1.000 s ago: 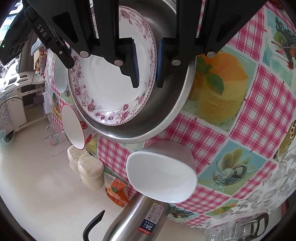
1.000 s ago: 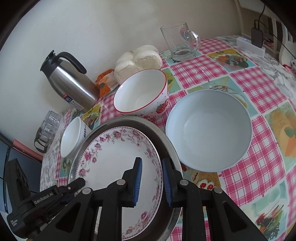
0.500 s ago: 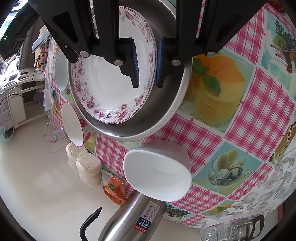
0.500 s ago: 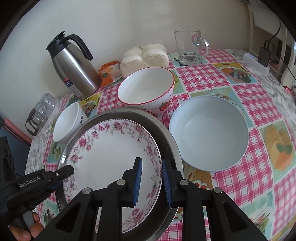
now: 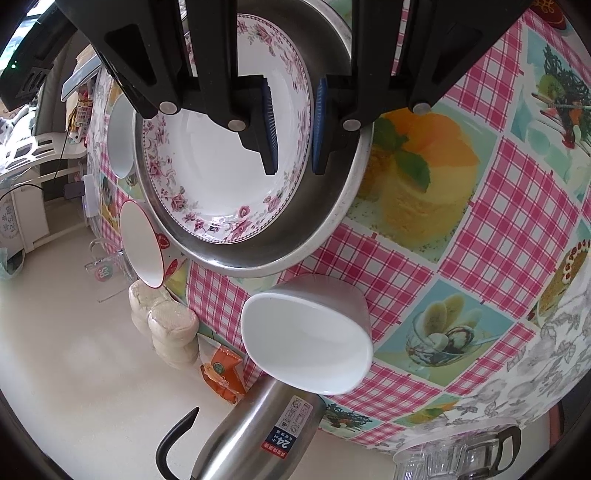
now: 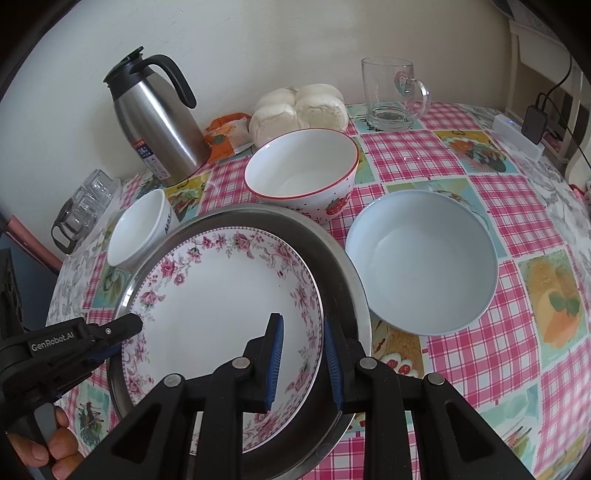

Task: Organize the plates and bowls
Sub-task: 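Lower the rose-rimmed plate into the steel basin with the right gripper, then open the right gripper to release the plate inside the basin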

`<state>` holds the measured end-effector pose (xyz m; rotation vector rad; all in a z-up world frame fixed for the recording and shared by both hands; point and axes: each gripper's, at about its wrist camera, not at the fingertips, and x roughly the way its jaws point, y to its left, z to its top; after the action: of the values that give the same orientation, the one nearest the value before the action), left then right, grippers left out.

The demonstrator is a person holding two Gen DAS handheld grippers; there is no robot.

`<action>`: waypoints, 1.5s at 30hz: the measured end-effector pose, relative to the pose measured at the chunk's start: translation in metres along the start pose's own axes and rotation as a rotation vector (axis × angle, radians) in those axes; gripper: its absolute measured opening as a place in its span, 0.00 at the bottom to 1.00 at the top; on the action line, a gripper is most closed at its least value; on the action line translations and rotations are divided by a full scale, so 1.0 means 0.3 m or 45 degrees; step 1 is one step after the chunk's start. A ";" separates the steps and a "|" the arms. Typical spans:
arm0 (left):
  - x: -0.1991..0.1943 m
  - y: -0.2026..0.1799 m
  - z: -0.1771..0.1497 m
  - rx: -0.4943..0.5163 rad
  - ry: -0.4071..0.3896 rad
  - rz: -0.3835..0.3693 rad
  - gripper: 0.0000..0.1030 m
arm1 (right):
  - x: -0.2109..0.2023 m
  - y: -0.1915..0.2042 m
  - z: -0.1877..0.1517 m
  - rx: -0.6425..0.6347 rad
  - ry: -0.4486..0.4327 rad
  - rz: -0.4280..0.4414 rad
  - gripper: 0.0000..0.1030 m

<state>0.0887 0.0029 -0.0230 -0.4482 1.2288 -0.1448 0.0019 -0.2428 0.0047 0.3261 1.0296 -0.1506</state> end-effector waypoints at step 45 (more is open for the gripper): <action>-0.051 -0.081 -0.012 0.236 -0.135 0.362 0.93 | -0.046 -0.009 0.010 -0.062 -0.080 -0.135 1.00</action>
<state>0.0835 -0.0147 -0.0008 -0.1160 1.1505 0.0087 -0.0034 -0.2468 0.0176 0.2211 0.9871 -0.2293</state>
